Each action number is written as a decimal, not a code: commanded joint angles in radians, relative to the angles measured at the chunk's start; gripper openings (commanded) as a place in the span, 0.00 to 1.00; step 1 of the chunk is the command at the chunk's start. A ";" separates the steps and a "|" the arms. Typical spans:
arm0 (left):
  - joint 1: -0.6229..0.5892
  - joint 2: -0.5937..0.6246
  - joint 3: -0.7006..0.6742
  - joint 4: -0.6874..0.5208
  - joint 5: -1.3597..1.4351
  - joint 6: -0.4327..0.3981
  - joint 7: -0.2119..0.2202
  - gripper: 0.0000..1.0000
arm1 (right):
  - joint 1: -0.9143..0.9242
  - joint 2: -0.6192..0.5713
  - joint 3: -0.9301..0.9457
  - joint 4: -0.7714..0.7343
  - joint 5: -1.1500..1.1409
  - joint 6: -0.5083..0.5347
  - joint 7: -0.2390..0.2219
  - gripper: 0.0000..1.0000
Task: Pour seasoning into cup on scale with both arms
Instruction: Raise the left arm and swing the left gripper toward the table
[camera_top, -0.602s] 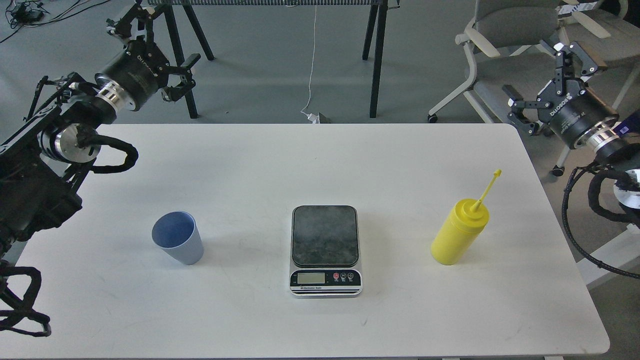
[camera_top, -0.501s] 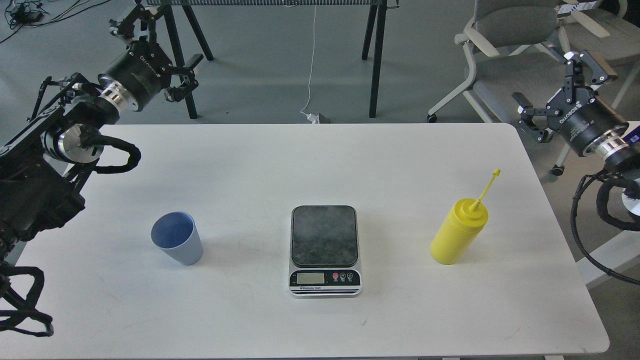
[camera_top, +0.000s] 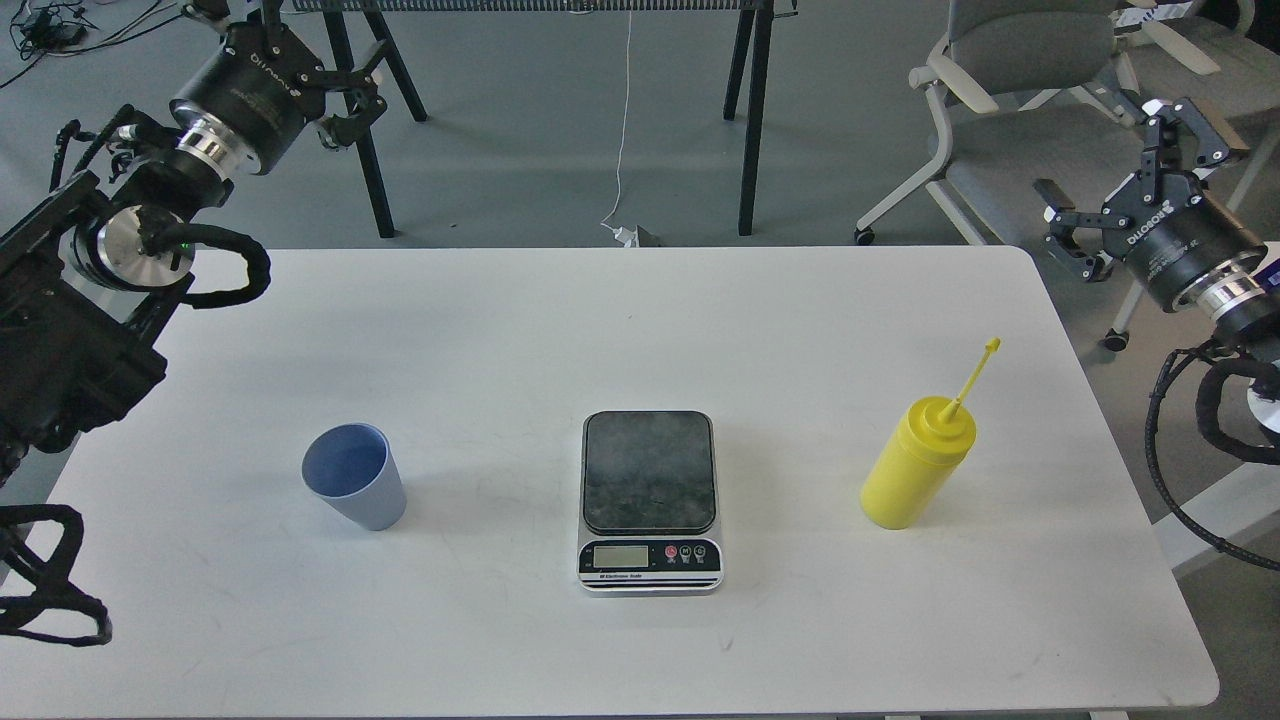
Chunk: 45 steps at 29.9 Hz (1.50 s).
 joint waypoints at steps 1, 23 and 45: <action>0.001 0.001 -0.013 0.010 -0.003 0.000 -0.061 1.00 | 0.000 0.002 0.002 0.001 0.000 0.000 0.000 0.99; -0.119 -0.044 0.088 0.163 0.127 0.000 -0.314 1.00 | -0.003 0.026 0.002 -0.002 0.001 0.000 0.000 0.99; -0.094 0.409 0.208 -0.582 1.460 0.000 -0.314 1.00 | -0.002 0.026 0.002 -0.001 0.000 0.000 0.000 0.99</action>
